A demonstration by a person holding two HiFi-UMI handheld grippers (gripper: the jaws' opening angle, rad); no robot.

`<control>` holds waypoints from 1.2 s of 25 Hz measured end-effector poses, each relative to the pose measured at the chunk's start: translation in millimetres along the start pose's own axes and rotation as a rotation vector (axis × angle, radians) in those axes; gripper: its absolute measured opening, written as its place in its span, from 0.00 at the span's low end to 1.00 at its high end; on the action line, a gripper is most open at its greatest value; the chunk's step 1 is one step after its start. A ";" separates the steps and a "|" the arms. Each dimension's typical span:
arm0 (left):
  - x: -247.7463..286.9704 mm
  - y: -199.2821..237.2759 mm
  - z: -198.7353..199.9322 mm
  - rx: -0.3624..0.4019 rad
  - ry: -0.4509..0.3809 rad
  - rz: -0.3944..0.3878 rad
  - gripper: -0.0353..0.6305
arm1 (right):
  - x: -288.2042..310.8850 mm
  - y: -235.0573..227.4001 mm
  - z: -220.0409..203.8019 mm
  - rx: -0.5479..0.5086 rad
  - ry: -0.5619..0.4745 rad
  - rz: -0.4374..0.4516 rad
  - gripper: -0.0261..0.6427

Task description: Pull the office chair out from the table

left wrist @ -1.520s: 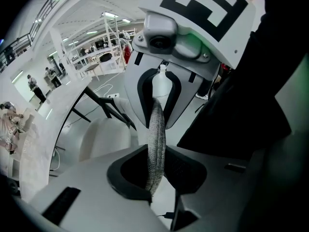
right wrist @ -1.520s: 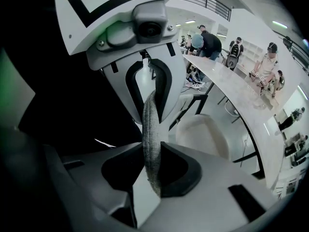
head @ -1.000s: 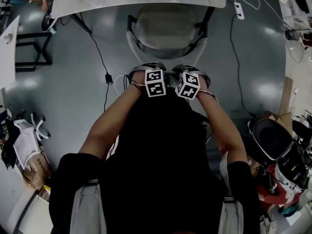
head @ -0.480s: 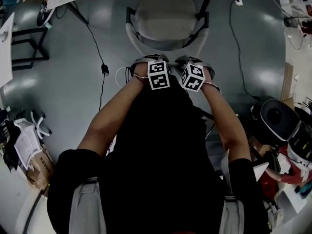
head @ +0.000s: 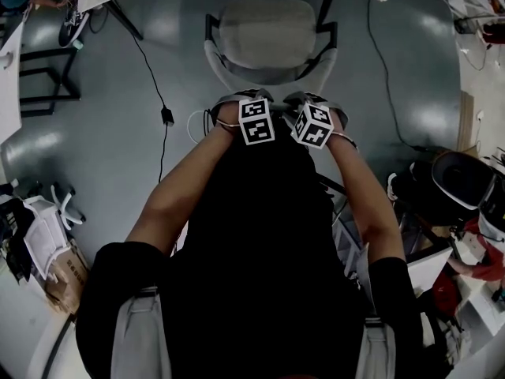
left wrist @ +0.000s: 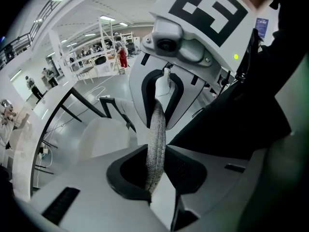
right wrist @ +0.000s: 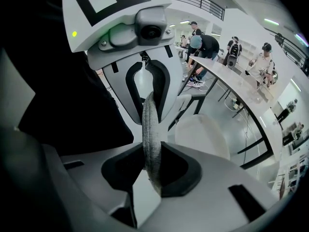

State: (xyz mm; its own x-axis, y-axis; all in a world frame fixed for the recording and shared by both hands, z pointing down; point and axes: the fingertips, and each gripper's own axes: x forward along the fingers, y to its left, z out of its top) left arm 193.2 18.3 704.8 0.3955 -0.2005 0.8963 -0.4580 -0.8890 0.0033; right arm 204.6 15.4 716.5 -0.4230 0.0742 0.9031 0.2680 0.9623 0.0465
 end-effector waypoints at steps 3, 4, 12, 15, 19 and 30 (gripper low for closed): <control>-1.0 -11.5 0.3 0.006 0.000 -0.002 0.18 | -2.2 11.0 -1.2 0.004 0.002 -0.001 0.18; -1.2 -15.5 0.4 0.006 0.001 -0.004 0.18 | -2.9 14.7 -1.8 0.004 0.004 0.000 0.18; 4.1 -49.4 10.9 0.002 0.015 -0.012 0.18 | -12.4 43.7 -17.6 -0.022 -0.004 0.024 0.18; 5.4 -60.7 10.6 -0.017 0.029 -0.007 0.18 | -13.7 54.9 -20.4 -0.030 -0.011 0.032 0.18; 7.8 -72.9 11.0 -0.012 0.053 0.001 0.18 | -14.4 67.4 -24.4 -0.037 -0.014 0.037 0.18; 9.1 -118.9 11.6 -0.014 0.075 0.028 0.18 | -21.4 112.9 -33.2 -0.060 -0.017 0.059 0.18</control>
State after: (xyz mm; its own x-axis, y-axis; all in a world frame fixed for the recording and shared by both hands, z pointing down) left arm 260.5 117.4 707.4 0.3223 -0.1932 0.9267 -0.4792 -0.8776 -0.0163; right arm 272.6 113.8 716.6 -0.4197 0.1355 0.8975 0.3439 0.9388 0.0190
